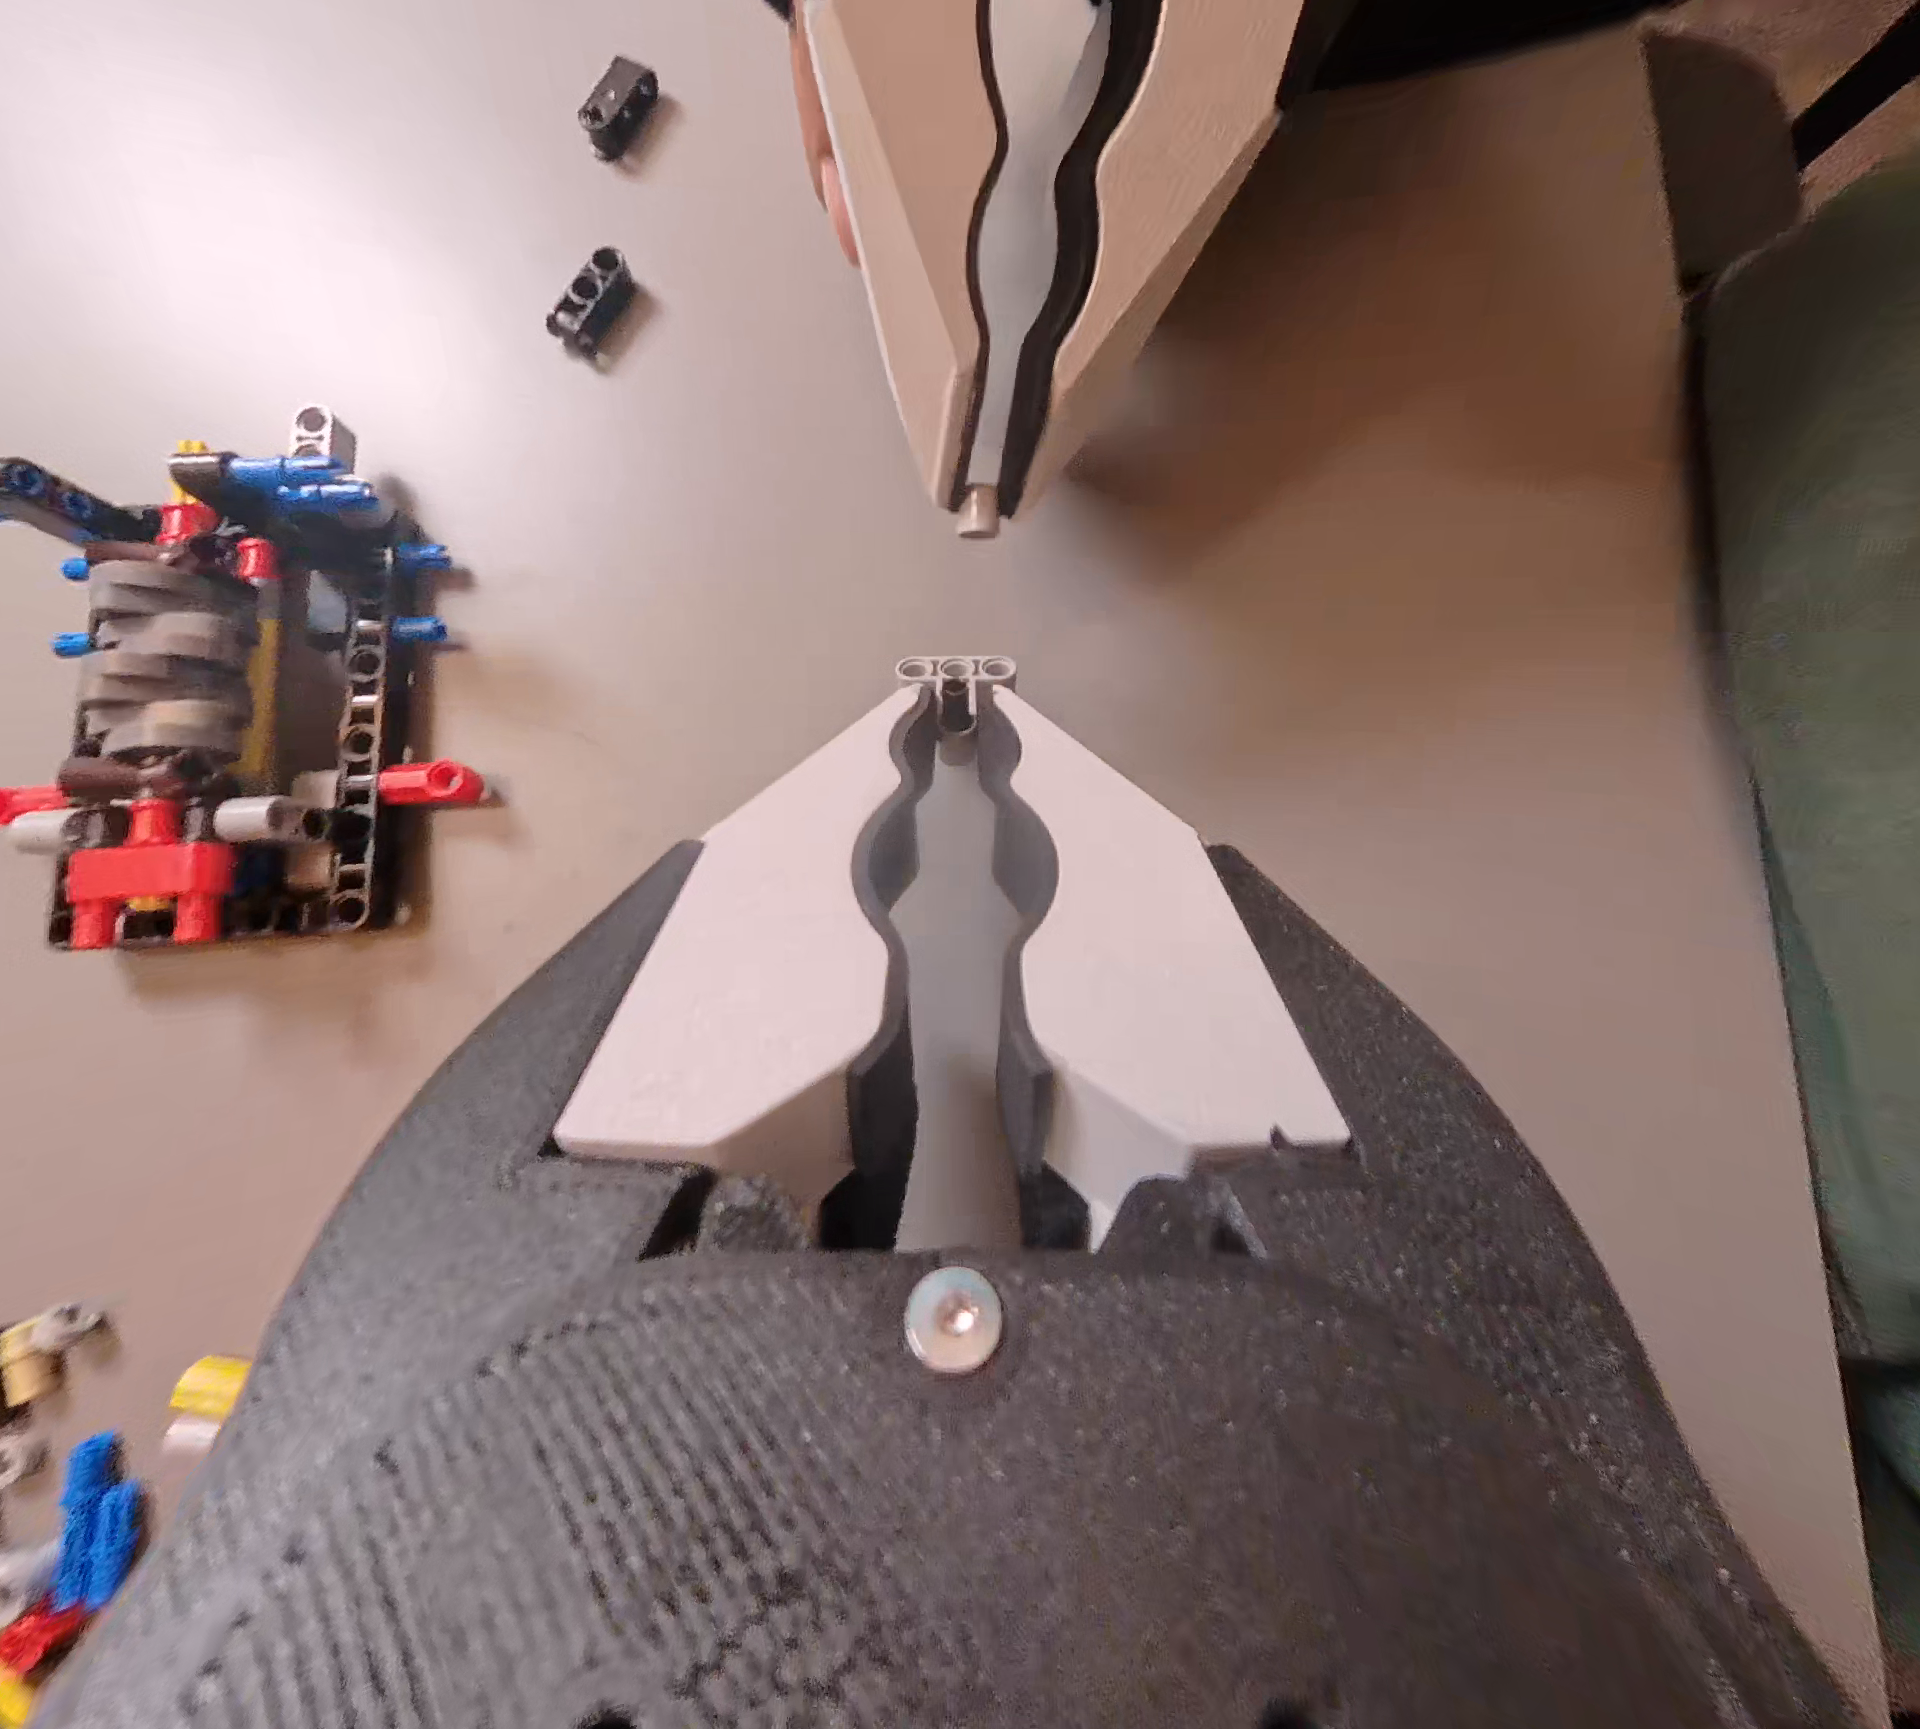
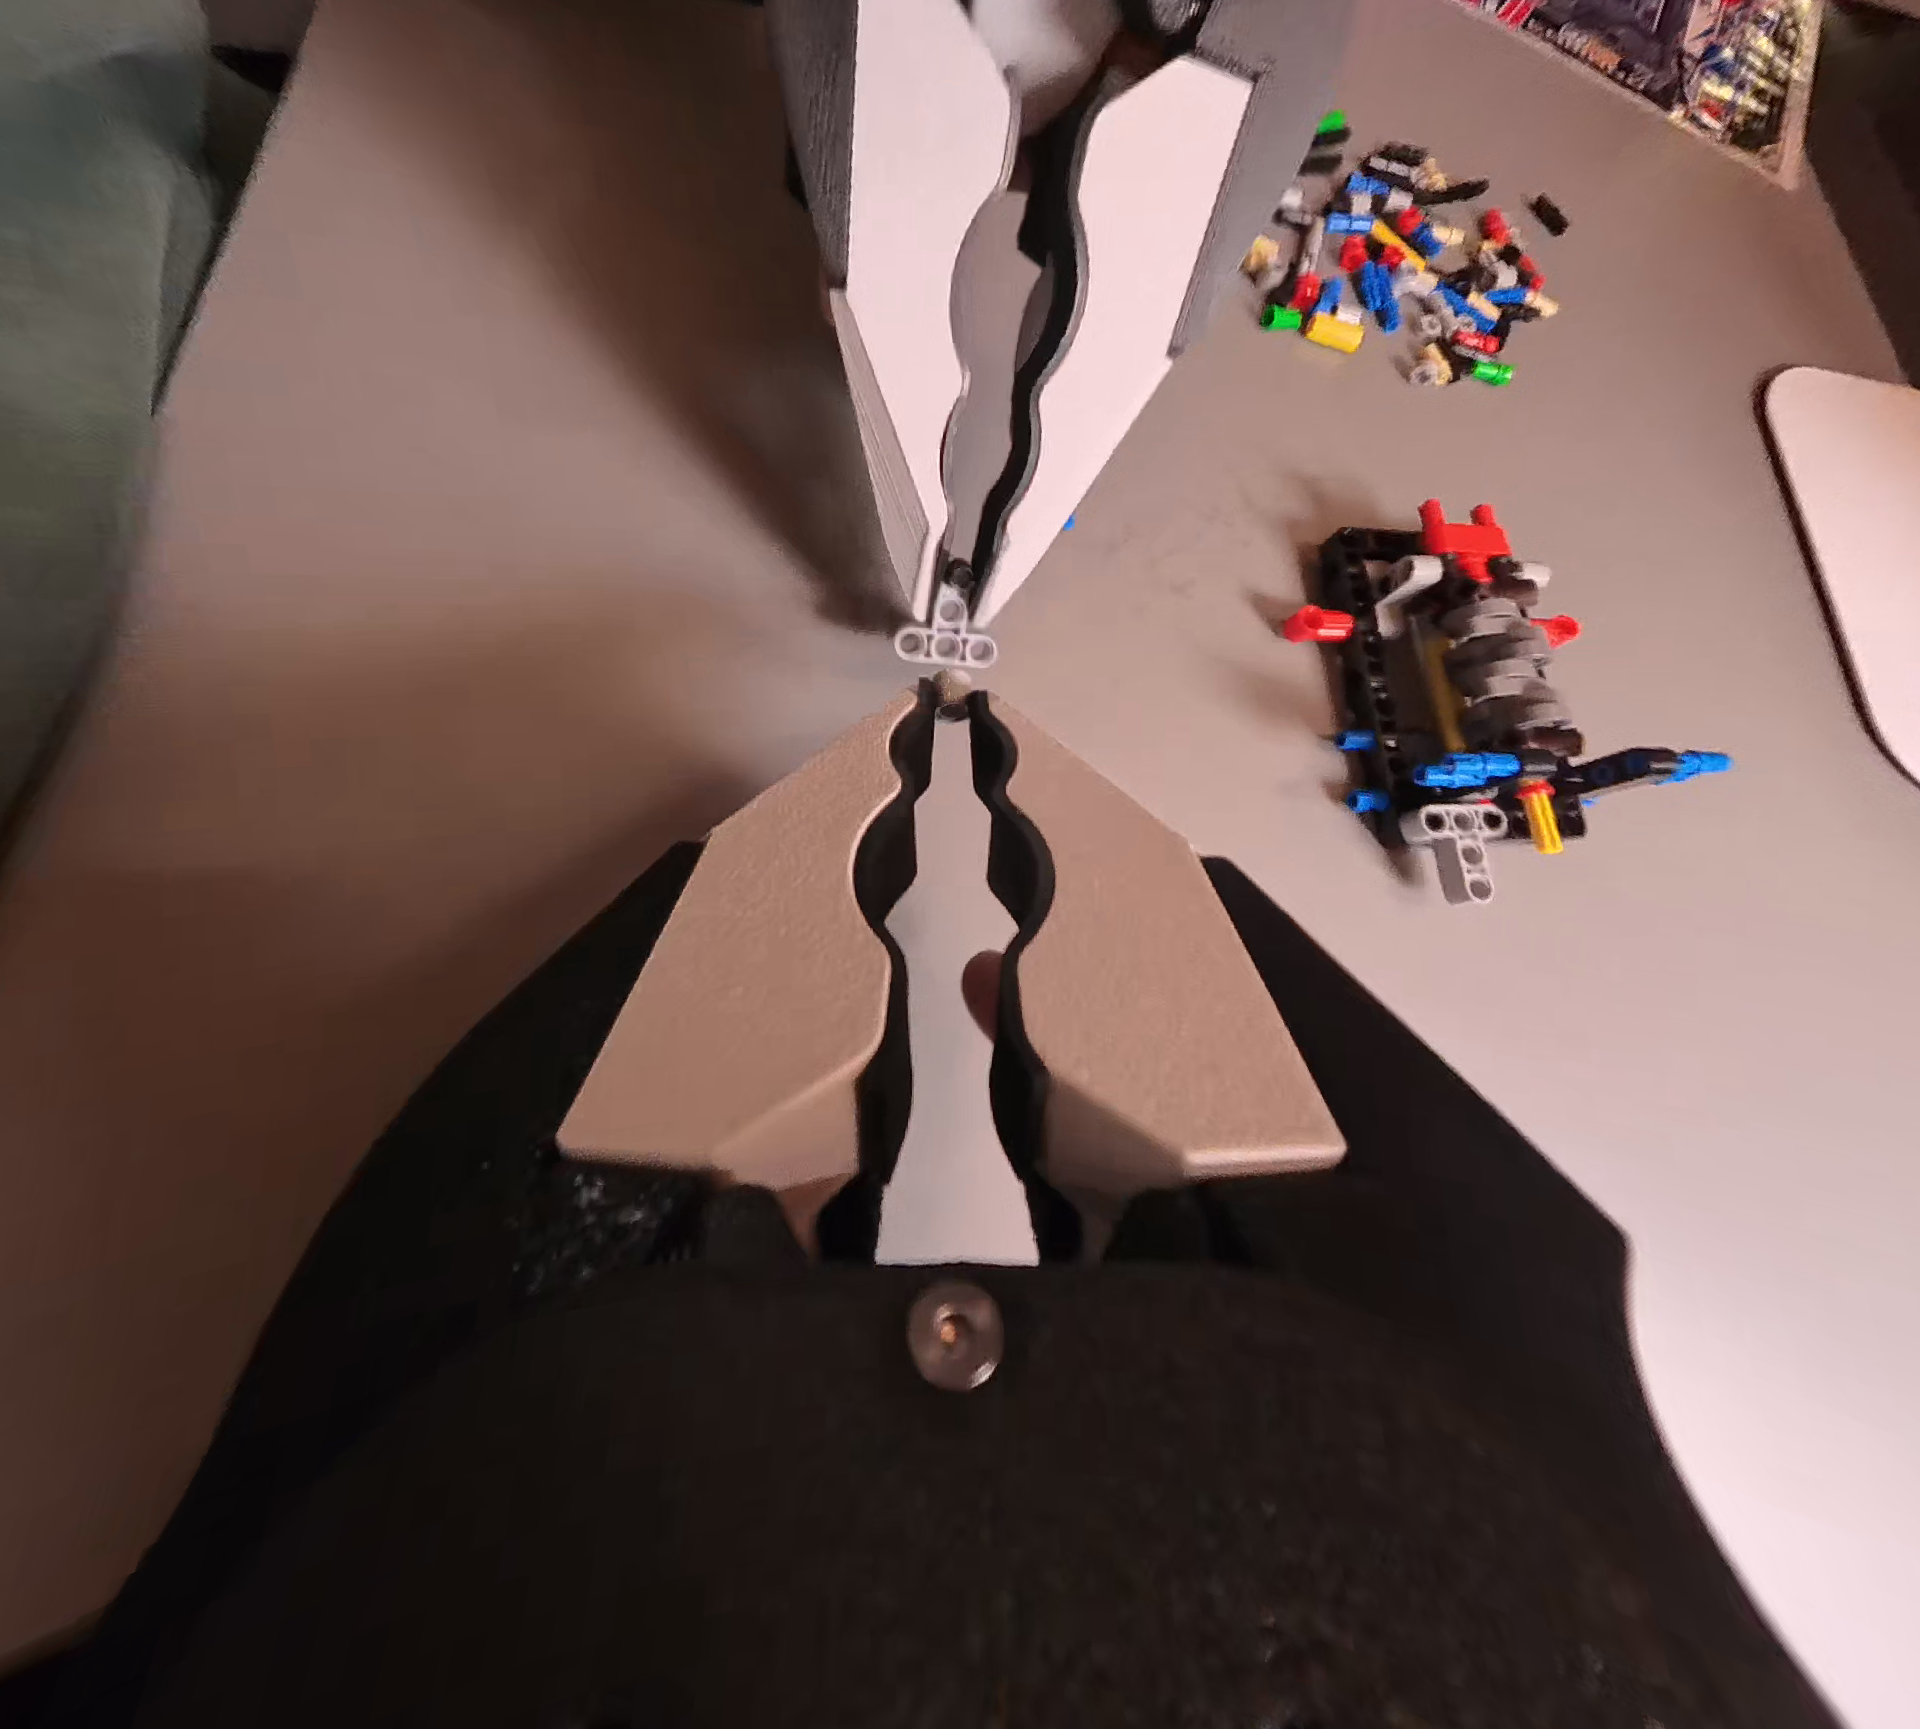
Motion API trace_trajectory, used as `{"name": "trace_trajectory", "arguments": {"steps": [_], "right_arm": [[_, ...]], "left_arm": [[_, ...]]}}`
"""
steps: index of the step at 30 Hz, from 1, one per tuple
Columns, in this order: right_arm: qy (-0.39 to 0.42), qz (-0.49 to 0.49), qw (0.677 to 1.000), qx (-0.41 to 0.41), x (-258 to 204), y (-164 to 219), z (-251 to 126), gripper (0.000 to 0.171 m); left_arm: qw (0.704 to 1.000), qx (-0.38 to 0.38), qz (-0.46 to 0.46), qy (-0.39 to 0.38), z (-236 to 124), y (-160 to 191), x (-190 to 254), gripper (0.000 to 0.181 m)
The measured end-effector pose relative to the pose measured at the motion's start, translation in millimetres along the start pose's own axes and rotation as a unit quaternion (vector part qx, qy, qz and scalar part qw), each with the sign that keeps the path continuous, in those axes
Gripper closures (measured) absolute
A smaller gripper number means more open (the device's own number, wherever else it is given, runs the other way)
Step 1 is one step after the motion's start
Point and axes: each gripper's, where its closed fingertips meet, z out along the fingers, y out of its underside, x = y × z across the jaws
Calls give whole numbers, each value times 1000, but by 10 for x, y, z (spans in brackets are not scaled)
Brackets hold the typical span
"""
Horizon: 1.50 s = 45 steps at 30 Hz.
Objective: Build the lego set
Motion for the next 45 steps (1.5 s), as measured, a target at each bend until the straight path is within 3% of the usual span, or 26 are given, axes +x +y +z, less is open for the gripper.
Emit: {"name": "trace_trajectory", "arguments": {"steps": [1, 8, 16, 19, 29, 45], "right_arm": [[-4, 6, 1000, 13, -12, -44, 12, 167], [6, -27, 999, -40, -57, 44, 311, 166], [19, -35, 997, -67, -25, 140, 311, 166], [17, -20, 998, -55, -12, 162, 252, 166], [-7, 30, 999, 15, 11, 96, 195, 166], [-17, 62, 997, 31, 28, 89, 203, 166]], "left_arm": [[1000, -12, 6, -4, -9, 29, -4, 176], [999, -32, 24, -7, 30, 25, 7, 176], [1000, -12, 12, 0, 86, 34, 3, 170], [1000, 9, 4, 6, 62, 25, 2, 165], [998, 51, -20, 17, 74, -11, -7, 176], [997, 67, -23, 12, 85, -23, -17, 176]]}}
